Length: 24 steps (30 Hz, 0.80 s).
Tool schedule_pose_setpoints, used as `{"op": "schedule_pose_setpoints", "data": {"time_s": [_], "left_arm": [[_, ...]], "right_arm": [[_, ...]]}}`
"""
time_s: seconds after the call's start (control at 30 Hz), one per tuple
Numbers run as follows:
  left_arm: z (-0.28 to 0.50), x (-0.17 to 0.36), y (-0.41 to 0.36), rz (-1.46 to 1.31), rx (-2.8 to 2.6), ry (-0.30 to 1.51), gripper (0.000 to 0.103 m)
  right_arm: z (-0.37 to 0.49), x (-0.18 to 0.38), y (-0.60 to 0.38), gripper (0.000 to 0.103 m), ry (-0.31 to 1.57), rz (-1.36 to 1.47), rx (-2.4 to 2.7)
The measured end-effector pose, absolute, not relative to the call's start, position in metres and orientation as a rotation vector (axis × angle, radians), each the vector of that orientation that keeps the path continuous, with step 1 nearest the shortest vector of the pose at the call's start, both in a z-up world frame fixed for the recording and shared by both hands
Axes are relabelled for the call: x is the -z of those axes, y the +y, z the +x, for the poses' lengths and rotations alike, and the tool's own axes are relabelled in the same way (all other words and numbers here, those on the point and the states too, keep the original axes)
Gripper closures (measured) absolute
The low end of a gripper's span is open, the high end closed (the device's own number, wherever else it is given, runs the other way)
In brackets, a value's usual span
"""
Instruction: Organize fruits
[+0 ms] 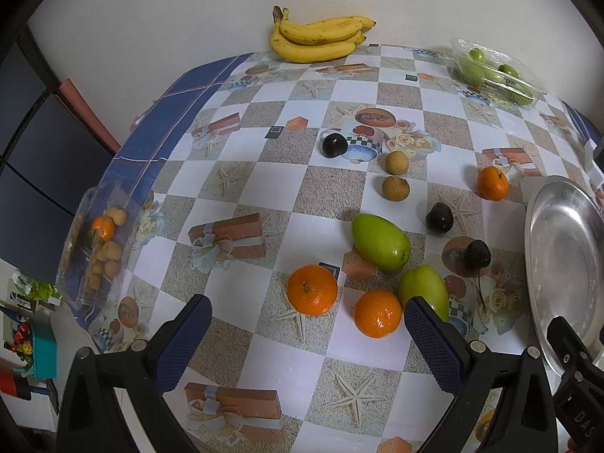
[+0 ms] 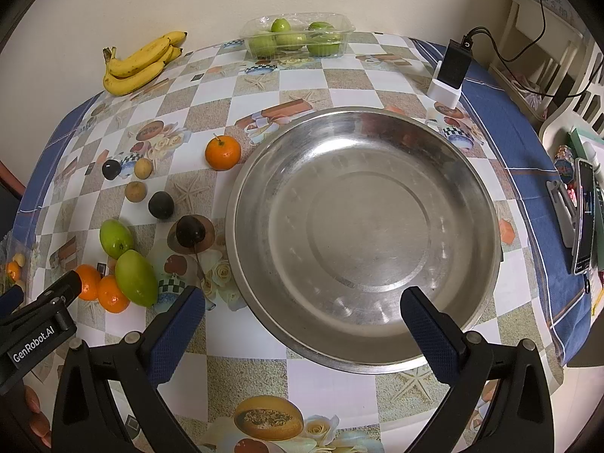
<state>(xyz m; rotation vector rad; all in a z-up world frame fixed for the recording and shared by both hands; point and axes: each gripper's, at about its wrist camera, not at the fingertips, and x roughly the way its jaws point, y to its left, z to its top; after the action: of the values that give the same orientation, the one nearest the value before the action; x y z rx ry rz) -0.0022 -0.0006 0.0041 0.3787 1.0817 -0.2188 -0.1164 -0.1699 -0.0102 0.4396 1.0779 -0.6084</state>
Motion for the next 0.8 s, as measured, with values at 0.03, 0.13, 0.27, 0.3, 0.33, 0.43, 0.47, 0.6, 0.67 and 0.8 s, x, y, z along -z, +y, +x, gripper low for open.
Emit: {"op": "schedule_pose_setpoints", "data": {"time_s": [0.03,0.13,0.27,0.3,0.33,0.43,0.47,0.6,0.67,0.8], "left_arm": [[-0.0018,-0.0044,-0.0005,0.378,0.219,1.082,0.000],[-0.0018,-0.0044,-0.0005,0.378,0.219,1.082,0.000],[-0.0017,-0.0045,-0.0004,0.378,0.219,1.082,0.000],[-0.0018,-0.0044,-0.0004,0.378,0.219,1.082,0.000],[-0.0017,-0.0045,-0.0003,0.378,0.220,1.082,0.000],[-0.0016,-0.0045,-0.0004,0.378,0.220,1.082,0.000],[-0.0016,-0.0045,-0.0004,0.378,0.219,1.082,0.000],[-0.0018,-0.0043,-0.0003,0.378,0.220,1.083,0.000],[-0.0015,-0.0046,-0.0003,0.378,0.220,1.082,0.000],[-0.0017,-0.0043,-0.0002,0.377,0.220,1.083,0.000]], "right_arm": [[-0.1165,0.0102,-0.1699,0.000,1.078,0.439,0.608],[-0.1165,0.0102,-0.1698,0.000,1.079,0.439,0.608],[-0.1162,0.0102,-0.1698,0.000,1.079,0.439,0.608],[-0.1160,0.0102,-0.1697,0.000,1.080,0.438,0.608],[-0.1160,0.0102,-0.1698,0.000,1.080,0.438,0.608],[-0.1162,0.0096,-0.1686,0.000,1.080,0.437,0.607],[-0.1160,0.0097,-0.1686,0.000,1.080,0.437,0.607],[-0.1155,0.0097,-0.1689,0.000,1.081,0.436,0.607],[-0.1155,0.0098,-0.1691,0.000,1.081,0.436,0.607],[-0.1153,0.0099,-0.1690,0.000,1.082,0.436,0.607]]}}
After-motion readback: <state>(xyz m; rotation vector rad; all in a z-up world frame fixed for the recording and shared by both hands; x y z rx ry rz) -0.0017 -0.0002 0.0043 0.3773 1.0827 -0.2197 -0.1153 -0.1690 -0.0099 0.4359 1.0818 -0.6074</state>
